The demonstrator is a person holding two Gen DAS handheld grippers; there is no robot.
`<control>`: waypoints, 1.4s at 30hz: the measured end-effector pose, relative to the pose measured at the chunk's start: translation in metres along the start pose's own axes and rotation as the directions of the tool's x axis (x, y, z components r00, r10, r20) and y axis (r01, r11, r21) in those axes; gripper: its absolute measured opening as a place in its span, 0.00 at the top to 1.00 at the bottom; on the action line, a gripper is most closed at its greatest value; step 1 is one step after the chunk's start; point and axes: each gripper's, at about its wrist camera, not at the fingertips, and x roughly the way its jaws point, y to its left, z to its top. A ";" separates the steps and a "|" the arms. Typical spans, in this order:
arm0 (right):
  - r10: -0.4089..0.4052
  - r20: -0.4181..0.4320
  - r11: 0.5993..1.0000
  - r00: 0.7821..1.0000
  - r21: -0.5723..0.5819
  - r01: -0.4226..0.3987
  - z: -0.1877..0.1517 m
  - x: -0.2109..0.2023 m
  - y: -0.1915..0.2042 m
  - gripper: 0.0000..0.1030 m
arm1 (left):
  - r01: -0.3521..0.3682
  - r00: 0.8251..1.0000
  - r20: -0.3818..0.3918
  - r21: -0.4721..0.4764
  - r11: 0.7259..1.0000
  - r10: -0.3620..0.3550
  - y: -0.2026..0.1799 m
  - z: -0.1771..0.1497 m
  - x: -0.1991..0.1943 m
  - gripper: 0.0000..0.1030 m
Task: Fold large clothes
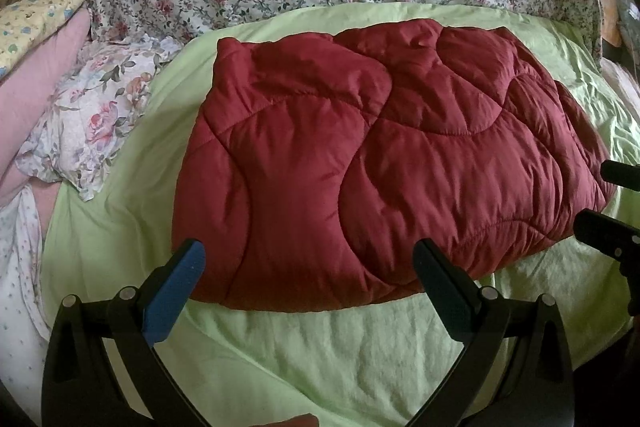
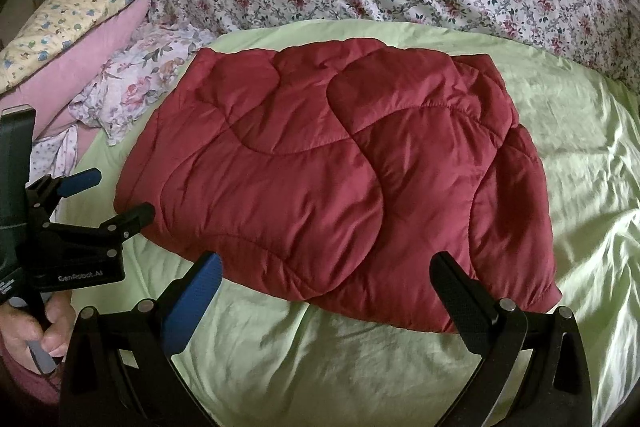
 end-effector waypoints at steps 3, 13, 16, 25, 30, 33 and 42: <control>-0.001 0.001 1.000 1.000 0.001 0.001 0.000 0.000 0.000 0.00 | -0.003 1.000 0.002 0.002 1.000 0.003 -0.001 0.000 -0.001 0.00; -0.001 0.000 1.000 1.000 0.001 0.001 0.000 0.000 0.000 0.00 | -0.006 1.000 0.005 -0.001 1.000 0.006 0.000 0.001 -0.002 0.00; -0.001 0.001 1.000 1.000 0.001 0.001 0.000 0.000 0.000 0.00 | -0.005 1.000 0.006 -0.005 1.000 0.005 0.000 0.002 -0.003 0.00; 0.000 0.003 1.000 1.000 0.003 0.000 0.000 -0.001 0.000 0.00 | -0.013 1.000 0.010 0.000 1.000 0.013 -0.001 0.001 -0.005 0.00; 0.001 0.005 1.000 1.000 0.004 -0.001 0.000 -0.003 0.000 0.00 | -0.014 1.000 0.011 -0.003 1.000 0.014 -0.001 0.002 -0.005 0.00; 0.002 0.005 1.000 1.000 0.004 -0.002 0.000 -0.003 0.000 0.00 | -0.014 1.000 0.011 -0.002 1.000 0.014 0.000 0.002 -0.005 0.00; 0.002 0.005 1.000 1.000 0.005 -0.002 0.000 -0.002 0.000 0.00 | -0.020 1.000 0.020 -0.004 1.000 0.020 -0.001 0.003 -0.007 0.00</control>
